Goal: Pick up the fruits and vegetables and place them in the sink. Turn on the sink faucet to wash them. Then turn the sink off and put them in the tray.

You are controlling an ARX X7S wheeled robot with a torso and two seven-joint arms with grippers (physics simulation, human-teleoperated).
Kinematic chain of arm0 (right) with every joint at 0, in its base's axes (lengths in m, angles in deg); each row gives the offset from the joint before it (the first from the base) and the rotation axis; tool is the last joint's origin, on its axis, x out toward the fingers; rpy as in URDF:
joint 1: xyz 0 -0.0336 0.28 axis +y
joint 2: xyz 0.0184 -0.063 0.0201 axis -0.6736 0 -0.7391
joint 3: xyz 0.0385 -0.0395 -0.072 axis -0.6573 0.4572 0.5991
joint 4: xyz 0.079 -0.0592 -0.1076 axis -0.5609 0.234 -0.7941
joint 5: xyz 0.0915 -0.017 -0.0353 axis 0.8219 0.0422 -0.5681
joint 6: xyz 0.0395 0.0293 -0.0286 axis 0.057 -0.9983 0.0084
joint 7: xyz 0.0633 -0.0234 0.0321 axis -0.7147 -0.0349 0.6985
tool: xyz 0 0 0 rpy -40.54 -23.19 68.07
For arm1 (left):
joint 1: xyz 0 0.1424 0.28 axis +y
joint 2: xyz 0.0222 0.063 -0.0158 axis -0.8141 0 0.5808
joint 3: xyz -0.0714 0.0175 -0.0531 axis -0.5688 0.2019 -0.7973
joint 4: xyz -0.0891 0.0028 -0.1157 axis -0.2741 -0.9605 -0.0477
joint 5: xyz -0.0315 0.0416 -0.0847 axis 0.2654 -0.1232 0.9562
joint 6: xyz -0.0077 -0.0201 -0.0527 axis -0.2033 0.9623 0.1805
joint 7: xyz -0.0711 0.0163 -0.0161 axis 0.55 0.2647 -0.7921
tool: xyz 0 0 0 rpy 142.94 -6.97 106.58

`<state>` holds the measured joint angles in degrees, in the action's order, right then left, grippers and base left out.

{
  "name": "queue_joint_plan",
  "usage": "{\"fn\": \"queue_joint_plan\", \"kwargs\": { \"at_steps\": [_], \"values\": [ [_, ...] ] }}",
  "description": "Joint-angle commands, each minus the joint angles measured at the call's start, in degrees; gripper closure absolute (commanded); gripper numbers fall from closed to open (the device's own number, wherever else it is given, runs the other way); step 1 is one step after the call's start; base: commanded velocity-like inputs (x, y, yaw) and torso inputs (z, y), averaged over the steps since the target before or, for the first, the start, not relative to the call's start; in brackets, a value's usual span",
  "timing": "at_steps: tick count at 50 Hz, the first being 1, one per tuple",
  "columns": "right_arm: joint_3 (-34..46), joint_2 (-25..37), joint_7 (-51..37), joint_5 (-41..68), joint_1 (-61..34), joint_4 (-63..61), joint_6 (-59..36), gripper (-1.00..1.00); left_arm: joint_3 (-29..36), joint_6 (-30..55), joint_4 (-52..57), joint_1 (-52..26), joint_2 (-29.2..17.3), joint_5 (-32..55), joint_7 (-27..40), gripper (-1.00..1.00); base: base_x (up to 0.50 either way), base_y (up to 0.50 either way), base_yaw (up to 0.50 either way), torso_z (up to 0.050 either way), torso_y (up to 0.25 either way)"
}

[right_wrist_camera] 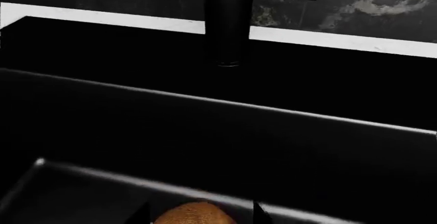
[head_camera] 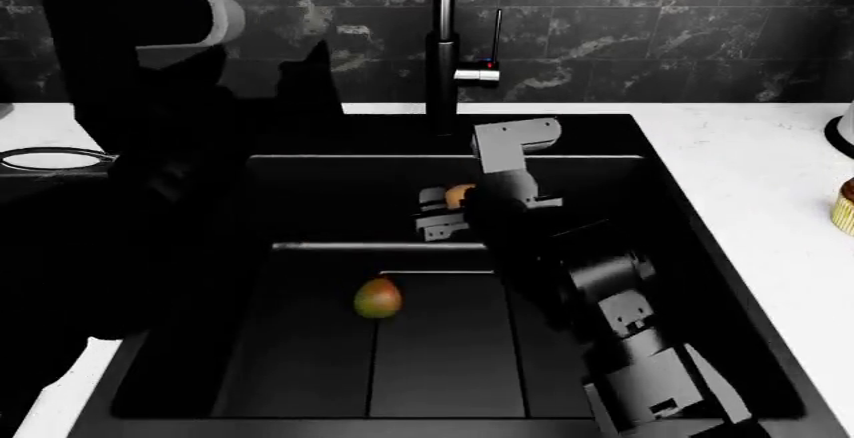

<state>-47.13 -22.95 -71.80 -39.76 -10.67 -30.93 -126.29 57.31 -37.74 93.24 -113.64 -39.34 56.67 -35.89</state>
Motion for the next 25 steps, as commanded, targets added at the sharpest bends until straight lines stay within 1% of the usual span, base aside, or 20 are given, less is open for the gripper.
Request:
{"fn": "queue_joint_plan", "kwargs": {
  "at_steps": [1,5,9,13,18,19,25],
  "values": [
    [15.73,-4.22,3.70,7.93,-9.96,29.18,13.32,1.00,-0.88,-2.40,3.69,2.00,-2.53,0.40,0.48,-1.00,0.00,0.00,0.00,0.000,0.000],
    [29.53,-4.24,2.67,21.46,-13.01,34.79,16.60,1.00,-1.00,-2.82,3.86,2.48,-2.89,0.48,0.18,-1.00,0.00,0.00,0.00,0.000,0.000],
    [39.97,-4.24,2.33,31.98,-14.82,37.09,17.70,1.00,-1.05,-3.11,3.68,2.91,-3.02,0.55,-0.16,-1.00,0.00,0.00,0.00,0.000,0.000],
    [47.45,-4.24,2.19,39.32,-16.09,37.85,18.03,1.00,-1.20,-3.29,3.64,3.09,-3.21,0.84,-0.35,-1.00,0.00,0.00,0.00,0.000,0.000],
    [53.27,-4.24,2.28,45.19,-17.09,38.36,18.54,1.00,-1.26,-3.58,3.65,3.55,-3.44,0.90,-0.69,-1.00,0.00,0.00,0.00,0.000,0.000],
    [54.10,-4.24,2.30,46.02,-17.25,38.42,18.71,-1.00,-1.24,-3.67,3.60,3.70,-3.51,0.80,-0.76,-1.00,0.00,0.00,0.00,0.000,0.000],
    [57.25,-4.24,2.79,49.43,-18.10,39.10,19.95,-1.00,-1.24,-4.04,3.38,4.34,-3.60,0.80,-1.02,-1.00,0.00,0.00,0.00,0.000,0.000]
  ]
}}
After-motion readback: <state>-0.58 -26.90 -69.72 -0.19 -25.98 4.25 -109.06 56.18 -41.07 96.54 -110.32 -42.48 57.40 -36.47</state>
